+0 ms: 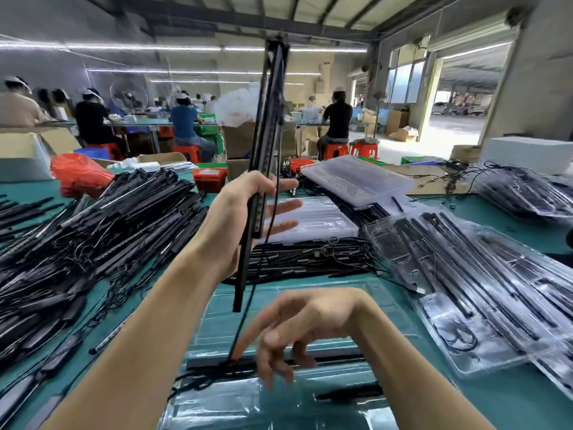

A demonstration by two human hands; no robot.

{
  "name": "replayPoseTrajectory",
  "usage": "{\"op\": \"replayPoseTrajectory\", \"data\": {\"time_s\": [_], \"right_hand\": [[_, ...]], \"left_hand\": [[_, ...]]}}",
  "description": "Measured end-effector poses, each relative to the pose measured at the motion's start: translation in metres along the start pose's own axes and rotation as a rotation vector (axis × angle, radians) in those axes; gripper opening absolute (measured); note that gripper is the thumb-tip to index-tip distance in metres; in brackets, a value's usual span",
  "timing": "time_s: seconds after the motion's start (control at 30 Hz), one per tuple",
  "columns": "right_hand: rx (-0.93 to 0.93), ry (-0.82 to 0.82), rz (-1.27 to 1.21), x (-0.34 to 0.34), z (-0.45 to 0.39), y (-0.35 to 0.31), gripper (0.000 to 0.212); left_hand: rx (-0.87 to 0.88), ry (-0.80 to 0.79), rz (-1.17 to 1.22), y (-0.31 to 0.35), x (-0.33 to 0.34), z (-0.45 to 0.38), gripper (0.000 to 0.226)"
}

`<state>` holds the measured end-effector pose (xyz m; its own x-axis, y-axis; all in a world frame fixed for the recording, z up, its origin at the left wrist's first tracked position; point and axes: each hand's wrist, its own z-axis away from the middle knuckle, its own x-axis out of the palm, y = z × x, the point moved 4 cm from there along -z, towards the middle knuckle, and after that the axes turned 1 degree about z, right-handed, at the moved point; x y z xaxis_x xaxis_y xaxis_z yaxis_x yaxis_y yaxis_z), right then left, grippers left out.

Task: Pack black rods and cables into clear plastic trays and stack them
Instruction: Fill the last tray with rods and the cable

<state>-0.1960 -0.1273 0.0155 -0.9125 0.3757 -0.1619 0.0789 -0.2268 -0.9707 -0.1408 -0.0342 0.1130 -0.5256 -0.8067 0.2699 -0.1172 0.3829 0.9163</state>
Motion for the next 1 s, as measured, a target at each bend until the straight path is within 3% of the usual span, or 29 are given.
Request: {"op": "replayPoseTrajectory", "data": {"time_s": [0.13,0.2,0.33,0.47,0.63,0.77,1.0], "right_hand": [[0.048,-0.056,0.105,0.024,-0.017,-0.009,0.044],[0.058,-0.023,0.115,0.036,-0.029,-0.008,0.042],[0.124,0.121,0.075,0.052,-0.050,-0.008,0.031],[0.159,0.345,0.199,0.043,-0.058,-0.007,0.044],[0.024,0.186,0.079,0.058,-0.061,-0.016,0.035],[0.060,0.264,0.113,0.062,-0.048,-0.020,0.028],[-0.020,0.197,0.088,0.064,-0.051,-0.034,0.012]], "left_hand": [[-0.073,0.004,0.020,0.000,0.006,-0.001,0.026],[-0.129,0.082,0.014,-0.003,0.002,-0.003,0.019],[-0.185,0.200,-0.015,-0.013,-0.007,-0.003,0.015],[-0.205,0.236,0.010,-0.016,-0.013,0.000,0.019],[-0.256,0.214,0.001,-0.019,-0.024,-0.004,0.017],[-0.379,0.195,-0.145,-0.032,-0.043,-0.002,0.018],[-0.550,0.186,-0.256,-0.073,-0.072,0.007,0.023]]}}
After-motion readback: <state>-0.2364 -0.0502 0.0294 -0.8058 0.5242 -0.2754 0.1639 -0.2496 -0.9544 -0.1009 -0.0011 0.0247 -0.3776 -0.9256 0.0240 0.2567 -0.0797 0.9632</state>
